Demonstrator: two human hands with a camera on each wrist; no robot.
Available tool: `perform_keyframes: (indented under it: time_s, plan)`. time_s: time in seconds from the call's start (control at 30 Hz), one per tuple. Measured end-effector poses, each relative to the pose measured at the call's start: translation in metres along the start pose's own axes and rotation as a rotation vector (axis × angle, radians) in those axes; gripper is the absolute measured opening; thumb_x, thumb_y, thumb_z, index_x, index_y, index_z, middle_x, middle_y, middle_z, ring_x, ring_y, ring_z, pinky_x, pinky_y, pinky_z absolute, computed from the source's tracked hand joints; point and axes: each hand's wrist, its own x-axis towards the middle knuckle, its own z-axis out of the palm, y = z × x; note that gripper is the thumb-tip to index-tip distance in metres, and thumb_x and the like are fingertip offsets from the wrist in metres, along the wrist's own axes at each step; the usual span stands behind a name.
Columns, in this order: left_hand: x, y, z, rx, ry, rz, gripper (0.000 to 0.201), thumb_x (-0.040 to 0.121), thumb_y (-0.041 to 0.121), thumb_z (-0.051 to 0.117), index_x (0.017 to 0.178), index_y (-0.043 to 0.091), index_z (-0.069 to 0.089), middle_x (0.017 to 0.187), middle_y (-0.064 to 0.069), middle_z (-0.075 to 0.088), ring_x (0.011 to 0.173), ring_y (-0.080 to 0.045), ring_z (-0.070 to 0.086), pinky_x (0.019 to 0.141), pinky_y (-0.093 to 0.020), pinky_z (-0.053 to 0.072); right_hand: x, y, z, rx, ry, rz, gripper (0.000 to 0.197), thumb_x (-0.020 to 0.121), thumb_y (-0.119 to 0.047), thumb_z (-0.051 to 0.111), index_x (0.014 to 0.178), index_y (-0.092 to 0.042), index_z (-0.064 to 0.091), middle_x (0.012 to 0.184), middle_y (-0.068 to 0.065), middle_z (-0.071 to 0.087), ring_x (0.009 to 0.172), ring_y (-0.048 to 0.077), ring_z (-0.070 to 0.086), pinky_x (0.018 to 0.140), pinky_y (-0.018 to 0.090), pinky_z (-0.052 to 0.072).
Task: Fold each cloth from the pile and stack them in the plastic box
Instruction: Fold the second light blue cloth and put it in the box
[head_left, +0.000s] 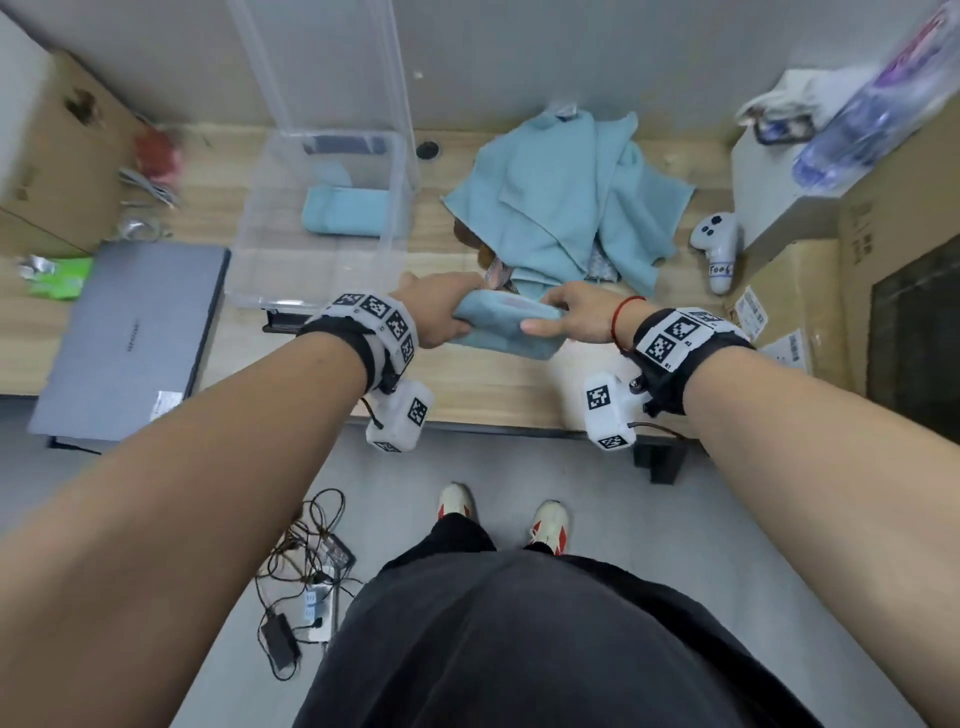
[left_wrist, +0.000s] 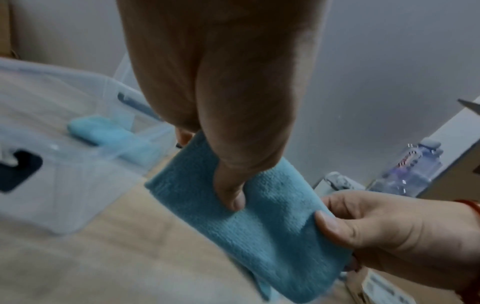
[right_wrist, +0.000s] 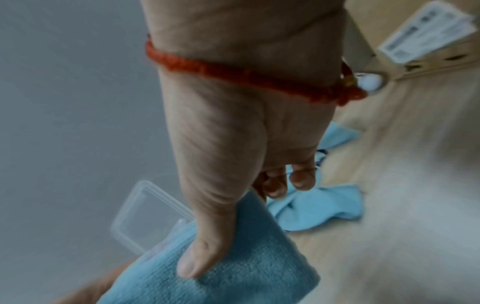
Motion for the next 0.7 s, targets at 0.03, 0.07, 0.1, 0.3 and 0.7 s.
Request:
perform_keyframes:
  time_s: [0.03,0.07,0.1,0.3,0.7]
  plan:
    - [-0.003,-0.002,-0.012,-0.01,0.001,-0.013,0.037,0.088,0.02,0.063,0.122,0.016,0.047,0.121,-0.004,0.057,0.115,-0.027,0.052,0.099,-0.043,0.029,0.001,-0.007,-0.01,0.03,0.028,-0.034,0.037,0.087,-0.05,0.064,0.095,-0.014,0.062,0.084,0.001,0.058,0.084,0.02,0.054,0.065,0.026,0.038]
    - [-0.006,-0.005,-0.02,-0.028,-0.003,-0.029,0.038,0.089,0.021,0.063,0.122,0.015,0.047,0.12,-0.003,0.056,0.116,-0.025,0.051,0.098,-0.042,0.03,0.004,-0.013,-0.017,0.084,0.059,-0.063,0.028,0.087,-0.045,0.066,0.086,-0.017,0.06,0.078,-0.002,0.056,0.08,0.018,0.052,0.062,0.022,0.037]
    - [-0.008,-0.01,-0.029,-0.046,-0.003,-0.046,0.038,0.089,0.023,0.063,0.122,0.015,0.046,0.117,-0.002,0.055,0.115,-0.024,0.051,0.096,-0.038,0.032,0.007,-0.019,-0.025,0.123,0.1,-0.095,0.024,0.087,-0.041,0.068,0.079,-0.021,0.057,0.074,-0.006,0.054,0.078,0.017,0.05,0.06,0.02,0.036]
    - [-0.015,-0.045,-0.074,-0.214,0.106,-0.125,0.042,0.096,0.05,0.045,0.117,0.014,0.051,0.106,0.001,0.051,0.097,-0.017,0.048,0.084,-0.026,0.034,0.047,-0.066,-0.053,0.197,0.269,-0.179,0.023,0.086,-0.036,0.07,0.079,-0.022,0.053,0.077,-0.002,0.056,0.074,0.018,0.052,0.068,0.029,0.042]
    - [0.039,-0.225,-0.129,-0.111,0.286,-0.196,0.026,0.092,0.032,0.06,0.111,0.015,0.065,0.111,-0.008,0.065,0.105,-0.028,0.057,0.089,-0.034,0.043,0.183,-0.163,-0.047,0.132,0.291,-0.158,0.013,0.093,-0.031,0.06,0.099,-0.019,0.059,0.087,0.0,0.062,0.072,0.016,0.06,0.06,0.027,0.051]
